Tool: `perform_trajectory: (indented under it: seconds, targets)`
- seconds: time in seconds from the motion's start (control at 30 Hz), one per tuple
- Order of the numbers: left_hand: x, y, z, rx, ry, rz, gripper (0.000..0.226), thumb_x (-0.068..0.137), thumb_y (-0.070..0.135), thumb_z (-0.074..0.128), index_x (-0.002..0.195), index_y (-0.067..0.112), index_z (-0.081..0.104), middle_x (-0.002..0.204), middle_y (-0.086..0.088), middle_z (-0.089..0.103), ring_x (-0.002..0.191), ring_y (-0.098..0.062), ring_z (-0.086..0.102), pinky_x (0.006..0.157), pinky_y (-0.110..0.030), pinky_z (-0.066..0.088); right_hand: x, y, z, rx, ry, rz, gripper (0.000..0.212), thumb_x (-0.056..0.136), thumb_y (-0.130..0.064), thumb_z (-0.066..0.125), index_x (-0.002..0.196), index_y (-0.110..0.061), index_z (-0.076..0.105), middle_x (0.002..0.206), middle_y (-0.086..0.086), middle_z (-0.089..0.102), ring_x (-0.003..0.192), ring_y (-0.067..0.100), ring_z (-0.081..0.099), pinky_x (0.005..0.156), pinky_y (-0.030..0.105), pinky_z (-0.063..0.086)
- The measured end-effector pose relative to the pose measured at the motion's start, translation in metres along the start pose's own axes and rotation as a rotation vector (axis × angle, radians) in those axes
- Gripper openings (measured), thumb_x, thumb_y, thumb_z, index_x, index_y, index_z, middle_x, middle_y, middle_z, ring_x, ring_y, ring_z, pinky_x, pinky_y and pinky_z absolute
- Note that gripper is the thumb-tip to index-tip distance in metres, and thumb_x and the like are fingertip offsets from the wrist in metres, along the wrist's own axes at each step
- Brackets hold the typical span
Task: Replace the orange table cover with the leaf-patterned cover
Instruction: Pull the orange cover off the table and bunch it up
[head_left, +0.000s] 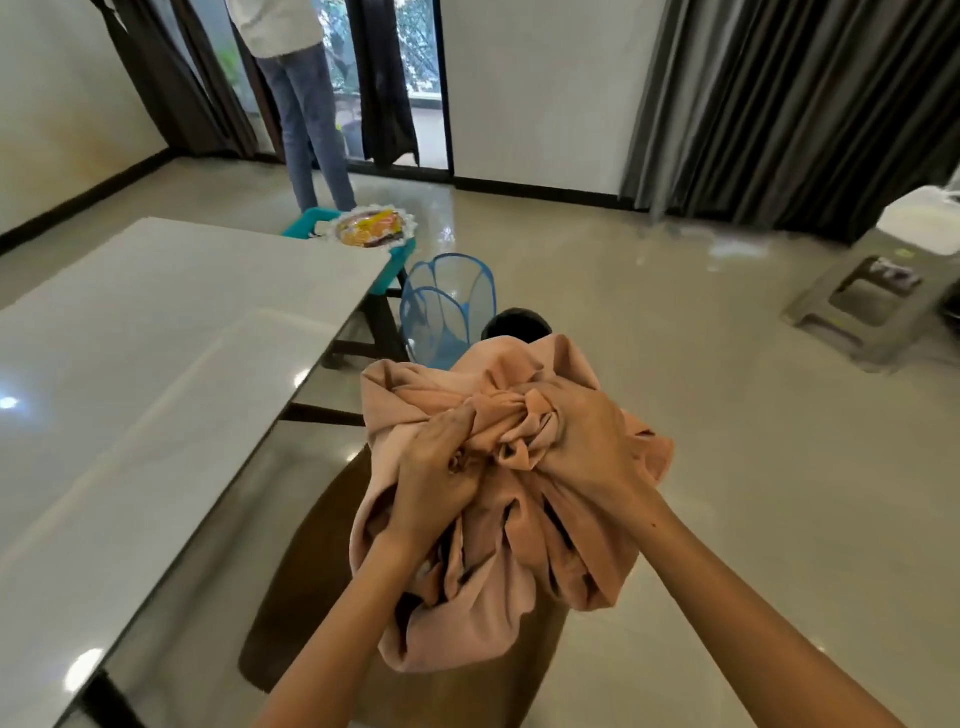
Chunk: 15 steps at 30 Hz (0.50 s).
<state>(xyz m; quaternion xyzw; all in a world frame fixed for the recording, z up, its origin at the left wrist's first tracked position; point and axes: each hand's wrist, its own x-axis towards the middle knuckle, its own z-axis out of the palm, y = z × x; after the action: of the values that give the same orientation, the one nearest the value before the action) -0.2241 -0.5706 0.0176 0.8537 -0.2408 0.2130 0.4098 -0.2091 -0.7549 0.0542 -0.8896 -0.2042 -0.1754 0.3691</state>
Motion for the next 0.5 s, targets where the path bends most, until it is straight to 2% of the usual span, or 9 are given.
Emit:
perform_trajectory:
  seconds: [0.1, 0.23, 0.4, 0.5]
  targets:
    - [0.019, 0.002, 0.035, -0.012, -0.01, 0.004, 0.034, 0.082, 0.004, 0.068, 0.115, 0.0, 0.064, 0.114, -0.012, 0.067, 0.108, -0.019, 0.063, 0.09, -0.043, 0.051, 0.003, 0.033, -0.02, -0.03, 0.012, 0.014, 0.038, 0.07, -0.048, 0.064, 0.099, -0.025, 0.07, 0.099, -0.004, 0.068, 0.082, 0.018, 0.063, 0.065, 0.038, 0.051]
    - [0.059, -0.006, 0.081, 0.0, 0.009, -0.018, 0.033, 0.084, 0.007, 0.066, 0.116, 0.0, 0.063, 0.113, -0.012, 0.067, 0.106, -0.02, 0.064, 0.09, -0.042, 0.051, 0.028, 0.083, -0.04, -0.027, 0.007, 0.002, 0.033, 0.068, -0.042, 0.071, 0.098, -0.026, 0.069, 0.097, -0.006, 0.068, 0.082, 0.013, 0.062, 0.067, 0.033, 0.05]
    - [0.131, -0.029, 0.139, 0.016, 0.058, -0.028, 0.034, 0.081, 0.003, 0.069, 0.114, 0.0, 0.064, 0.112, -0.011, 0.068, 0.105, -0.018, 0.064, 0.091, -0.039, 0.051, 0.091, 0.158, -0.06, 0.001, -0.016, -0.007, 0.038, 0.068, -0.049, 0.064, 0.095, -0.024, 0.07, 0.093, -0.006, 0.069, 0.08, 0.009, 0.061, 0.066, 0.022, 0.046]
    - [0.179, -0.047, 0.174, 0.016, 0.105, -0.089, 0.037, 0.078, 0.001, 0.067, 0.115, 0.0, 0.064, 0.113, -0.011, 0.068, 0.106, -0.018, 0.064, 0.092, -0.039, 0.051, 0.137, 0.207, -0.069, -0.006, -0.068, 0.001, 0.037, 0.068, -0.048, 0.065, 0.096, -0.025, 0.069, 0.093, -0.007, 0.069, 0.08, 0.011, 0.061, 0.065, 0.025, 0.048]
